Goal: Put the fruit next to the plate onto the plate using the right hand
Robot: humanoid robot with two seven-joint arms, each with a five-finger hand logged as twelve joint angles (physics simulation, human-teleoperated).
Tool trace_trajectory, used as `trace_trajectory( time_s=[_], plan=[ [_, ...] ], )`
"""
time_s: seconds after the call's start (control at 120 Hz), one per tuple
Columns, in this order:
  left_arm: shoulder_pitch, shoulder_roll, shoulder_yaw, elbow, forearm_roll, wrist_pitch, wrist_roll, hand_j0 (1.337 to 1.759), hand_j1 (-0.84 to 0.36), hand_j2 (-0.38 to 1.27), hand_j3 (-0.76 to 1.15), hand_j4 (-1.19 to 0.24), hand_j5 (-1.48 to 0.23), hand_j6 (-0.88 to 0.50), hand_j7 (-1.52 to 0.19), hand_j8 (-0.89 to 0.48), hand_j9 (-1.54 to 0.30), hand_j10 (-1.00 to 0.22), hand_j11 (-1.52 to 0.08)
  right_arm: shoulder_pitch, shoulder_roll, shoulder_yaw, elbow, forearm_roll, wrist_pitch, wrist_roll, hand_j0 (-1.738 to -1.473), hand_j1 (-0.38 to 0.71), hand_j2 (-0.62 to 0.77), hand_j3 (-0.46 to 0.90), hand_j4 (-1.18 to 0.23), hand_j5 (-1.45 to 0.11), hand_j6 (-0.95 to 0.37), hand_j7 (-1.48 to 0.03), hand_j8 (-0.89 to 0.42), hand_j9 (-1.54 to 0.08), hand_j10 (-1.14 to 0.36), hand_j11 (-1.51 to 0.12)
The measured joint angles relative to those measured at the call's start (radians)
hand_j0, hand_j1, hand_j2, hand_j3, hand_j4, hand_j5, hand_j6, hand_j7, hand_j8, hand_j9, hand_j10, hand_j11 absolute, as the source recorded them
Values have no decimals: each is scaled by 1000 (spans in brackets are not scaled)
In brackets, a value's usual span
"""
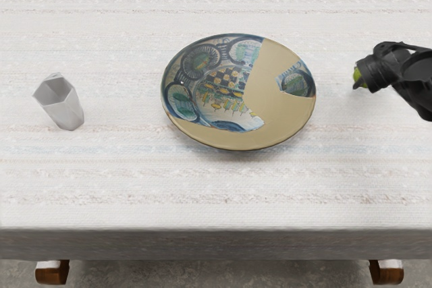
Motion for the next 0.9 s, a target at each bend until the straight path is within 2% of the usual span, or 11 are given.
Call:
trace_trajectory(
  time_s=[0.058,0.083,0.108,0.192,0.3,0.383,0.617,0.683,0.767,0.792,0.9],
  plan=[
    [0,0,0,0,0,0,0,1658,349,0,0,-1,0,-1,0,-1,0,-1,0,-14,-66,134,-4,6,143,1,-1630,407,169,0,-481,-1071,-210,-1062,-213,-1144,-544,-1165],
    [0,0,0,0,0,0,0,1658,349,0,0,-1,0,-1,0,-1,0,-1,0,-24,-100,212,-4,8,222,1,-1629,385,125,0,-486,-1084,-218,-1071,-222,-1149,-562,-1175],
    [0,0,0,0,0,0,0,1658,349,0,0,-1,0,-1,0,-1,0,-1,0,-37,-134,301,-3,10,301,2,-1629,389,167,0,-489,-1098,-227,-1078,-236,-1153,-581,-1185],
    [0,0,0,0,0,0,0,1658,349,0,0,-1,-1,-1,0,-1,0,-1,0,-83,-221,568,19,22,567,3,-1629,365,112,0,-471,-1156,-252,-1097,-260,-1184,-653,-1212],
    [0,0,0,0,0,0,0,1658,349,0,0,-1,-1,-1,-1,-1,-1,-1,-1,-120,-276,728,78,81,790,4,-1631,365,135,0,-486,-1195,-268,-1112,-279,-1199,-705,-1222],
    [0,0,0,0,0,0,0,1658,348,0,0,-1,-1,-1,-1,-1,-1,-1,-1,-116,-217,775,84,74,846,4,-1631,334,70,0,-499,-1201,-275,-1120,-287,-1194,-723,-1212],
    [0,0,0,0,0,0,0,1658,349,0,0,-1,-1,-1,-1,-1,-1,-1,-1,-68,76,797,-36,-63,842,5,-1635,347,86,1,-492,-1210,-273,-1130,-317,-1203,-752,-1219],
    [0,0,0,0,0,0,0,1658,349,0,0,-1,-1,-1,-1,-1,-1,-1,-1,-69,123,793,-50,-129,825,5,-1636,365,141,1,-481,-1220,-265,-1131,-298,-1211,-752,-1227],
    [0,0,0,0,0,0,0,1658,349,0,0,-1,-1,-1,-1,-1,-1,-1,-1,-71,155,788,-59,-185,818,5,-1637,344,73,1,-458,-1241,-256,-1129,-283,-1215,-746,-1229],
    [0,0,0,0,0,0,0,1658,349,0,0,-1,-1,-1,-1,-1,-1,-1,-1,-72,161,788,-60,-194,816,5,-1640,306,61,0,-444,-1162,-253,-1053,-294,-1133,-699,-1147],
    [0,0,0,0,0,0,0,1658,349,0,0,-1,-1,-1,-1,-1,0,-1,0,-56,166,783,-63,-219,803,5,-1647,36,35,0,-262,-682,-149,-620,-145,-667,-388,-675]
  ],
)
